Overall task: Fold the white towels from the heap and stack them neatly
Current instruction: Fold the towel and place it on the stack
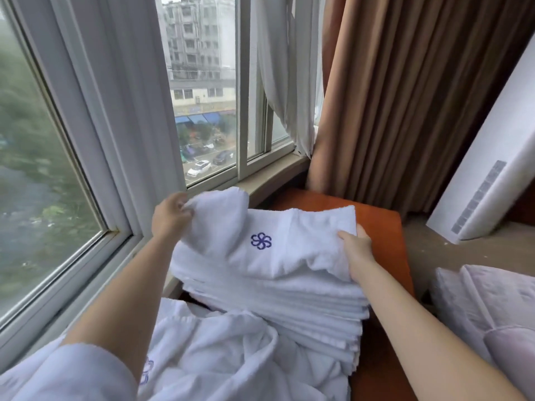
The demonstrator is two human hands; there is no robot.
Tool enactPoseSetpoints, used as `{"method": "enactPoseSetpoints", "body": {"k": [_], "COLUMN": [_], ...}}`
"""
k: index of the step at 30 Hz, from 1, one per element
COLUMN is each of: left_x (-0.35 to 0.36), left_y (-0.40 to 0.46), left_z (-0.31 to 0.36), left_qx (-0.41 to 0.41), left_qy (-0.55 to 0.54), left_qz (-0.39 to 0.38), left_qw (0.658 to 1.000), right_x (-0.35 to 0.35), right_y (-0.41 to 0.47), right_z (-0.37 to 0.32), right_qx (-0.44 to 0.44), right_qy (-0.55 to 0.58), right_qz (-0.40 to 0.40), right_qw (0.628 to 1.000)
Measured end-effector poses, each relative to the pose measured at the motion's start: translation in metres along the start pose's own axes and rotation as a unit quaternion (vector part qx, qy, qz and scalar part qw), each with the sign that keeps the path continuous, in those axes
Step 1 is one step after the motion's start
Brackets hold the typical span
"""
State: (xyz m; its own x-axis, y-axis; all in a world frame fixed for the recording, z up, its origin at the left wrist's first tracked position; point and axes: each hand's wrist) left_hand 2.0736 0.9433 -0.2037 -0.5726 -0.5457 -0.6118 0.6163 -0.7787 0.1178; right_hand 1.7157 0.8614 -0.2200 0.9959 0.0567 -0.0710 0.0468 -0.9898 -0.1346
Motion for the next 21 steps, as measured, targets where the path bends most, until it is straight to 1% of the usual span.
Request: {"method": "enactPoseSetpoints", "body": {"k": [1,2,4,5,6,8,9,10,11,12,14,15,16,18,19,21], "left_x": [-0.005,-0.009,-0.009,-0.006,-0.003,0.006,0.009,0.009,0.008,0.006,0.006,0.007,0.009,0.018,0.024,0.038], "left_y": [0.001,0.003,0.004,0.005,0.005,0.001,0.000,-0.001,0.001,0.003,0.007,0.006,0.003,-0.006,-0.010,-0.019], "left_z": [0.001,0.002,-0.002,-0.004,-0.007,-0.012,-0.014,-0.013,-0.010,-0.009,-0.006,-0.004,-0.002,0.001,0.003,0.013], "left_qx": [0.007,0.009,-0.006,-0.018,-0.033,-0.063,-0.079,-0.085,-0.075,-0.058,-0.041,-0.039,-0.035,0.004,0.041,0.128], "left_qy": [0.005,0.014,0.038,0.046,0.065,0.133,0.157,0.165,0.164,0.156,0.144,0.169,0.218,0.317,0.333,0.300], "left_qz": [0.045,0.073,0.077,0.059,0.025,-0.077,-0.119,-0.136,-0.122,-0.090,-0.019,-0.005,-0.004,-0.005,-0.010,-0.046], "left_qw": [0.999,0.997,0.996,0.997,0.997,0.986,0.977,0.973,0.976,0.982,0.989,0.985,0.975,0.948,0.942,0.944], "right_x": [-0.004,-0.008,-0.016,-0.020,-0.022,-0.025,-0.026,-0.028,-0.029,-0.030,-0.033,-0.034,-0.034,-0.029,-0.026,-0.020], "right_y": [-0.002,-0.004,-0.008,-0.009,-0.011,-0.012,-0.013,-0.012,-0.012,-0.011,-0.010,-0.011,-0.012,-0.015,-0.017,-0.020], "right_z": [-0.003,-0.004,0.004,0.010,0.018,0.024,0.021,0.015,0.007,0.000,-0.007,-0.008,-0.004,0.009,0.015,0.018], "right_qx": [-0.043,-0.064,-0.048,-0.021,0.021,0.091,0.105,0.100,0.078,0.052,0.021,0.026,0.041,0.084,0.095,0.066], "right_qy": [0.028,0.043,0.043,0.019,-0.021,-0.097,-0.120,-0.122,-0.101,-0.068,-0.031,-0.044,-0.081,-0.170,-0.206,-0.247], "right_qz": [0.005,0.014,0.046,0.058,0.053,0.009,-0.019,-0.047,-0.072,-0.087,-0.070,-0.056,-0.053,-0.060,-0.053,-0.023], "right_qw": [0.999,0.997,0.997,0.998,0.998,0.991,0.987,0.986,0.989,0.992,0.997,0.997,0.994,0.980,0.973,0.967]}}
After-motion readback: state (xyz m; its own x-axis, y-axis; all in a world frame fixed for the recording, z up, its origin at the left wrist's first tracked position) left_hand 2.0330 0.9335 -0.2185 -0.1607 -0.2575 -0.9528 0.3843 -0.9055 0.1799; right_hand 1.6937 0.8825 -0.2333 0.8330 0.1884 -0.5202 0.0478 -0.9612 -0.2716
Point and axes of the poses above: each hand's wrist, its own y-axis towards the middle knuckle, its own x-axis out of the palm, z = x × y, and after that the axes turned 10 degrees about -z, right-handed
